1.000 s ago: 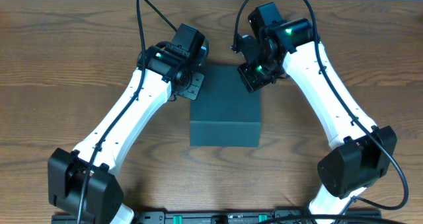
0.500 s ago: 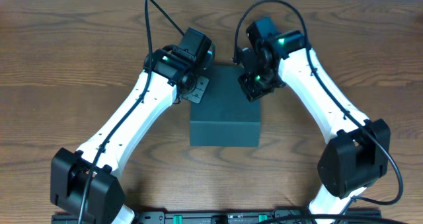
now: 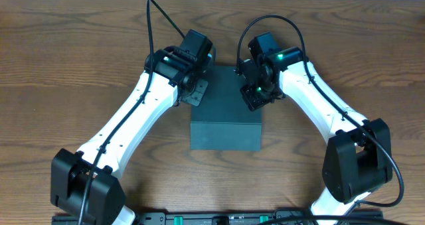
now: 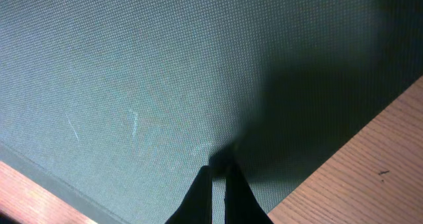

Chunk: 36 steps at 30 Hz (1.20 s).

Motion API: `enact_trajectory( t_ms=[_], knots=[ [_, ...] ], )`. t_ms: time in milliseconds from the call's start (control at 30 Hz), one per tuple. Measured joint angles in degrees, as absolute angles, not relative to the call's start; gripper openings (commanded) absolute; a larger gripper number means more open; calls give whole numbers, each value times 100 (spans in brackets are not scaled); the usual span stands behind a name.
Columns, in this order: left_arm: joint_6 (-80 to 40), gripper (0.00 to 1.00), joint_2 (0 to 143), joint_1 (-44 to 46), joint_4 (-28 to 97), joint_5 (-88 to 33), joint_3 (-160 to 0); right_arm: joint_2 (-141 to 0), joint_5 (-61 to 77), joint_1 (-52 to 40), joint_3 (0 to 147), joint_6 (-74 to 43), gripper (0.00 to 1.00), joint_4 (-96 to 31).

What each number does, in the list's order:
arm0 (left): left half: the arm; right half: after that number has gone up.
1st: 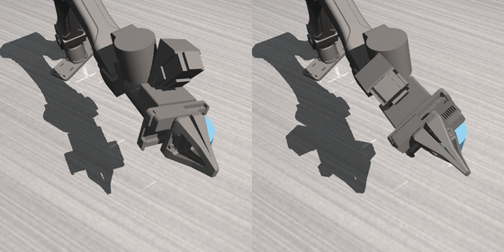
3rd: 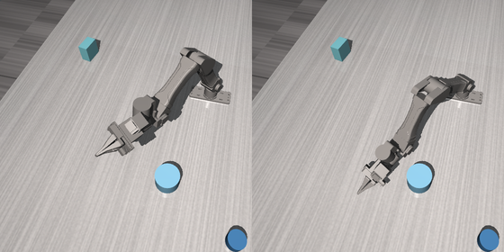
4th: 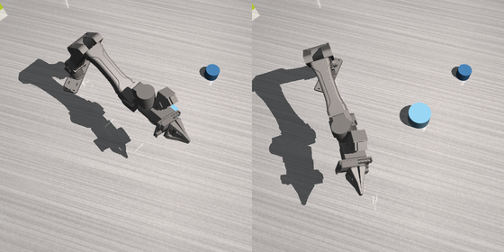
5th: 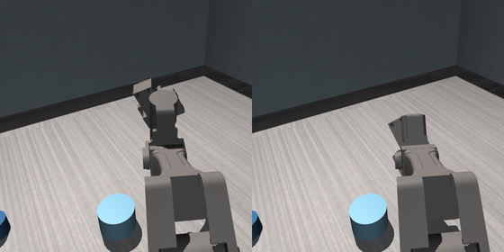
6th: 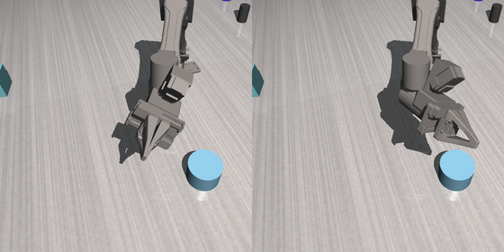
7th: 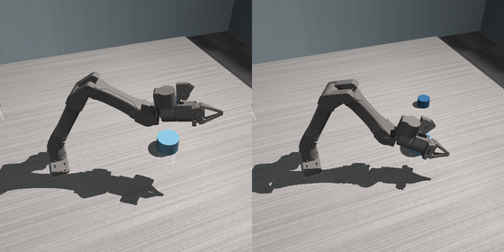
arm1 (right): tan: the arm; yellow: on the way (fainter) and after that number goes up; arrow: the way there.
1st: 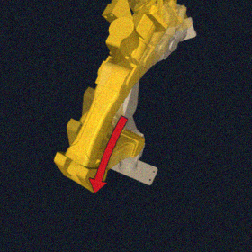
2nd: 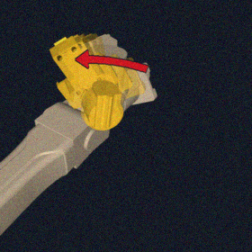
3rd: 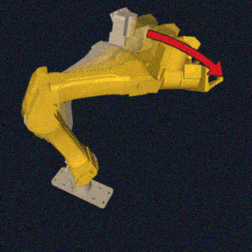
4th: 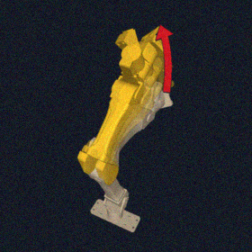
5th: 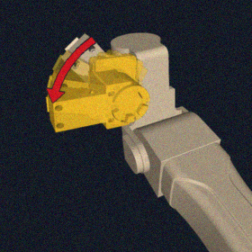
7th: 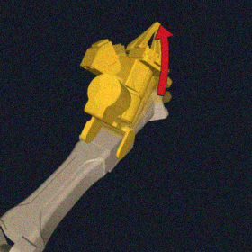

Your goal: Pack container

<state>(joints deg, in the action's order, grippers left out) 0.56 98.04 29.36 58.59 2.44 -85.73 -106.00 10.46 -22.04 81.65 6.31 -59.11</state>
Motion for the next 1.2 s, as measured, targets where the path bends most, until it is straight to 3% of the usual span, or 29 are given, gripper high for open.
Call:
enact_trajectory(
  t_ms=[233, 600, 1200],
  knots=[
    [283, 6, 9791, 3114, 6370, 530, -8569, -10597, 1039, -2191, 8156, 580, 1, -5883],
    [-156, 6, 8829, 4469, 6479, 469, -8554, -10597, 1194, -2064, 8130, 454, 1, -5859],
    [-1037, 6, 8626, 4604, 5378, 169, -6536, -10597, 1219, -2053, 8130, 438, 1, -5867]
  ],
)
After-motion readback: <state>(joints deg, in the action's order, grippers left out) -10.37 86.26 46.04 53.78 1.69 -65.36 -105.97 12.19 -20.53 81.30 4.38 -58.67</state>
